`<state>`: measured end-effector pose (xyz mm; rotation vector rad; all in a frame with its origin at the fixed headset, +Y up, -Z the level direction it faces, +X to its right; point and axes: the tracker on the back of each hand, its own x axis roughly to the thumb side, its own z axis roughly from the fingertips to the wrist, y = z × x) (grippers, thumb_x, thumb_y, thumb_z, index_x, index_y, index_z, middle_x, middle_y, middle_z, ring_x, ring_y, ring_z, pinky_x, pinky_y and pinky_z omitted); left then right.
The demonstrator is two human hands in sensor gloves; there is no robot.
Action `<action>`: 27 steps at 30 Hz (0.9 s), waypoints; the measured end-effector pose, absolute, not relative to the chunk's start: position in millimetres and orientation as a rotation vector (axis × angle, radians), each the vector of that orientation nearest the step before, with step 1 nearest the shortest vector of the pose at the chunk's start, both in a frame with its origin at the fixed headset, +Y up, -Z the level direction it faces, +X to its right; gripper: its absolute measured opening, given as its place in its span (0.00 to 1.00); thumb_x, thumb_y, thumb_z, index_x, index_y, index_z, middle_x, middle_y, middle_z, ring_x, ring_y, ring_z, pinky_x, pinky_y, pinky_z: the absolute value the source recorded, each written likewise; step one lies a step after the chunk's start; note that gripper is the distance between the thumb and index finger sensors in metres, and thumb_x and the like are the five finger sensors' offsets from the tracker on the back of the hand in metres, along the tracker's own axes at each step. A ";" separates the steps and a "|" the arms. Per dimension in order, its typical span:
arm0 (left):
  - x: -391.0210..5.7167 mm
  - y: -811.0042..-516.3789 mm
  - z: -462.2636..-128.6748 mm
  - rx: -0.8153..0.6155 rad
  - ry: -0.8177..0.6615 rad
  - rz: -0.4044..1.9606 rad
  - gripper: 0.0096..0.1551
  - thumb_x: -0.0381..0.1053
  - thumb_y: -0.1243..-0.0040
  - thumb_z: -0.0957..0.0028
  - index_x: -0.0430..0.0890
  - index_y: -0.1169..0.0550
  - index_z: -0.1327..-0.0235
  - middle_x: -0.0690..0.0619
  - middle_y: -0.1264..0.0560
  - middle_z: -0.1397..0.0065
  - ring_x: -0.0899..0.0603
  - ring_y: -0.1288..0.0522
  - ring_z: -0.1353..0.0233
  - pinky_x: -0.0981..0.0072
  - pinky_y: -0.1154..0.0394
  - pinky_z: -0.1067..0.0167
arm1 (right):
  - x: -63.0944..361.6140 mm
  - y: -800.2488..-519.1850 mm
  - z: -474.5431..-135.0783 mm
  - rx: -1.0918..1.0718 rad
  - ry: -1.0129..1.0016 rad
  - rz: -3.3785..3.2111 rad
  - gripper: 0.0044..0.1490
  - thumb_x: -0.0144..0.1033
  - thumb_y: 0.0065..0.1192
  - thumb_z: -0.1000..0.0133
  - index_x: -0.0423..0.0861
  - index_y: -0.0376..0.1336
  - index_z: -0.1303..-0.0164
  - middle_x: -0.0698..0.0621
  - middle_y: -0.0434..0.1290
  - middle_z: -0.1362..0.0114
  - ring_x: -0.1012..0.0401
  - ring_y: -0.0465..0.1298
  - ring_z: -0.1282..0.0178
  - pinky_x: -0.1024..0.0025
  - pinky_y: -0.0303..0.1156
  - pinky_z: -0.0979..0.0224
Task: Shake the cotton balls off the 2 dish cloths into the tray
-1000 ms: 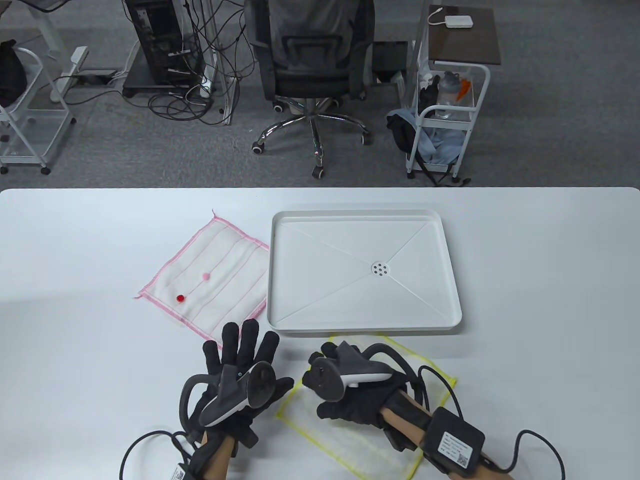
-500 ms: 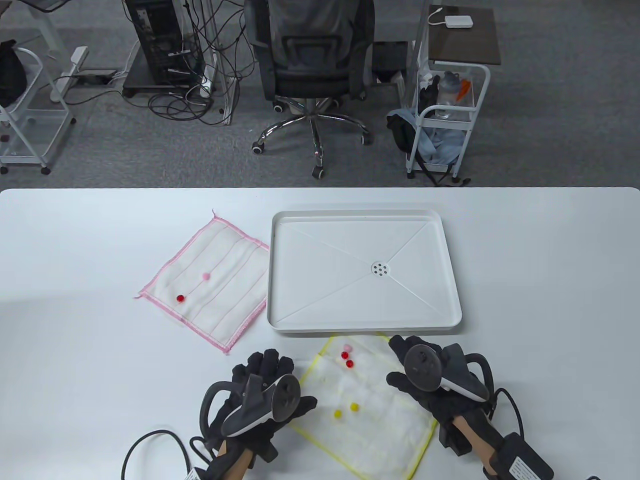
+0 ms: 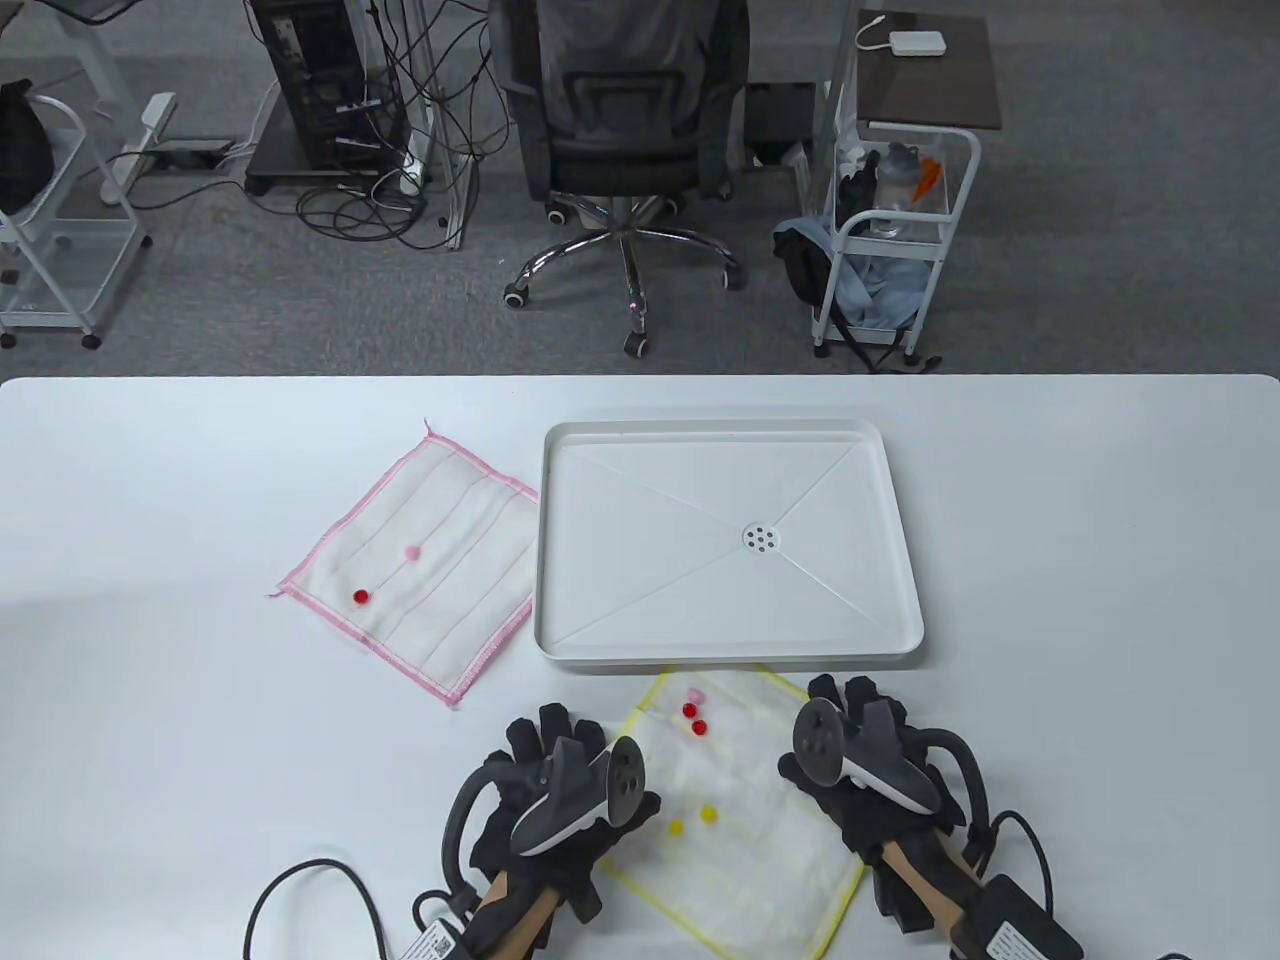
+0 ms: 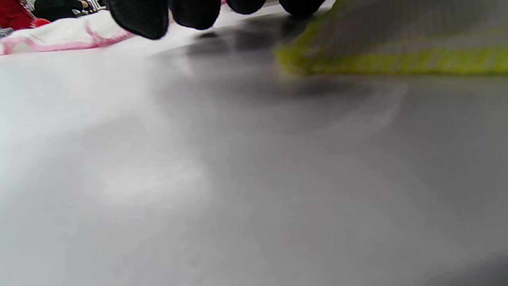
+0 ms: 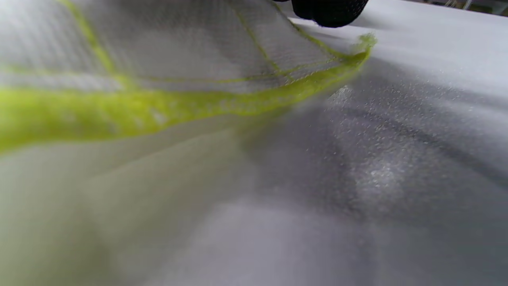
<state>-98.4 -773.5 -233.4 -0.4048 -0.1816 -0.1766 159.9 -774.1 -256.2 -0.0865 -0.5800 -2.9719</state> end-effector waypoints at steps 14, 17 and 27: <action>-88.5 -778.2 -234.2 -0.410 -0.235 -0.149 0.48 0.75 0.63 0.45 0.52 0.51 0.17 0.43 0.55 0.12 0.30 0.50 0.16 0.32 0.44 0.23 | 160.0 -774.7 -263.3 -0.044 -0.707 -3.012 0.56 0.60 0.53 0.46 0.43 0.39 0.17 0.36 0.43 0.17 0.39 0.53 0.27 0.53 0.61 0.26; -85.7 -777.5 -233.4 -0.399 -0.246 -0.131 0.47 0.73 0.59 0.44 0.53 0.50 0.17 0.43 0.54 0.13 0.30 0.49 0.16 0.32 0.43 0.23 | 159.8 -775.0 -263.7 -0.052 -0.710 -3.023 0.56 0.58 0.55 0.46 0.42 0.40 0.17 0.36 0.45 0.18 0.39 0.54 0.28 0.55 0.63 0.28; -79.0 -770.3 -229.7 -0.331 -0.282 -0.064 0.38 0.64 0.49 0.43 0.59 0.44 0.20 0.45 0.46 0.14 0.35 0.41 0.18 0.45 0.33 0.24 | 155.2 -773.4 -263.6 -0.099 -0.685 -3.108 0.52 0.51 0.63 0.46 0.41 0.46 0.19 0.39 0.56 0.25 0.45 0.66 0.38 0.63 0.71 0.38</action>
